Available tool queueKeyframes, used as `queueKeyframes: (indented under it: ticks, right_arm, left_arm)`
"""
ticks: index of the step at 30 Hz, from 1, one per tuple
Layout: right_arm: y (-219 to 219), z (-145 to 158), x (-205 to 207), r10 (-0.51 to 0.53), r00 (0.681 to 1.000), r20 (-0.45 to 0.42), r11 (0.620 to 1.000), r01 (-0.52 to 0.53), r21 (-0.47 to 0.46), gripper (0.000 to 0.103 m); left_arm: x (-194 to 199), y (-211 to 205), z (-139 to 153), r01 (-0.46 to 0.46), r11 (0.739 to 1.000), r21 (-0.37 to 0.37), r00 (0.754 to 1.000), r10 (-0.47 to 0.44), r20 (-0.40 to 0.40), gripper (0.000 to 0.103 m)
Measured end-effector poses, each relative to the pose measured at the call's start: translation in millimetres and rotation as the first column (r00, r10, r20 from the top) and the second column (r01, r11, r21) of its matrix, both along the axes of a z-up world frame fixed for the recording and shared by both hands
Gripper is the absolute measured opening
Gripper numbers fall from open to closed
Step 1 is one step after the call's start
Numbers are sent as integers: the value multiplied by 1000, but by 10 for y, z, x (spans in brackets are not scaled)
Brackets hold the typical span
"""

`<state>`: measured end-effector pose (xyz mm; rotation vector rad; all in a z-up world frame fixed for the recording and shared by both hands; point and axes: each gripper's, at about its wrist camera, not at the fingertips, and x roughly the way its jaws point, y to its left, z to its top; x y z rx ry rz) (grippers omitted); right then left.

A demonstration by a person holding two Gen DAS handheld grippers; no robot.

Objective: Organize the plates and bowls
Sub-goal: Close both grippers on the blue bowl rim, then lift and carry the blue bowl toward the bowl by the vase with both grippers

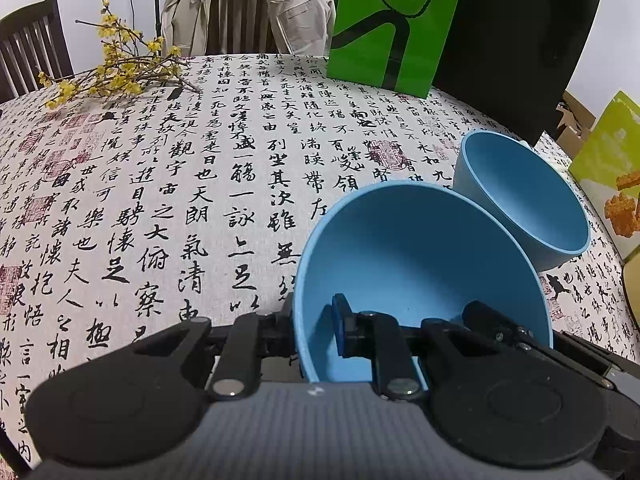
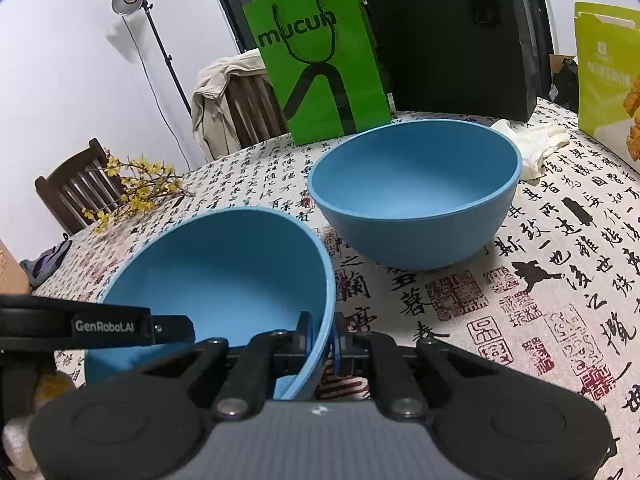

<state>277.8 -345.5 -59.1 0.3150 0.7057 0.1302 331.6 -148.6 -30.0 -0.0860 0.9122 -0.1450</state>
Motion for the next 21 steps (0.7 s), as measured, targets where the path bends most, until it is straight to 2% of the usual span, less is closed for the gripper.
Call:
queueKeyframes:
  ticks: [12, 16, 21]
  right_arm:
    - [1, 3, -13, -8, 1000, 2, 1000, 8, 2, 9]
    - [5, 5, -18, -12, 1000, 0, 1000, 12, -1, 9]
    - [0, 23, -29, -18, 1000, 4, 1000, 18, 3, 9]
  left_arm:
    - [-34, 11, 52, -19, 999, 27, 999, 19, 26, 18]
    - [-59, -19, 77, -9, 999, 39, 999, 8, 41, 11]
    - [-63, -31, 77, -10, 999, 38, 999, 9, 36, 11]
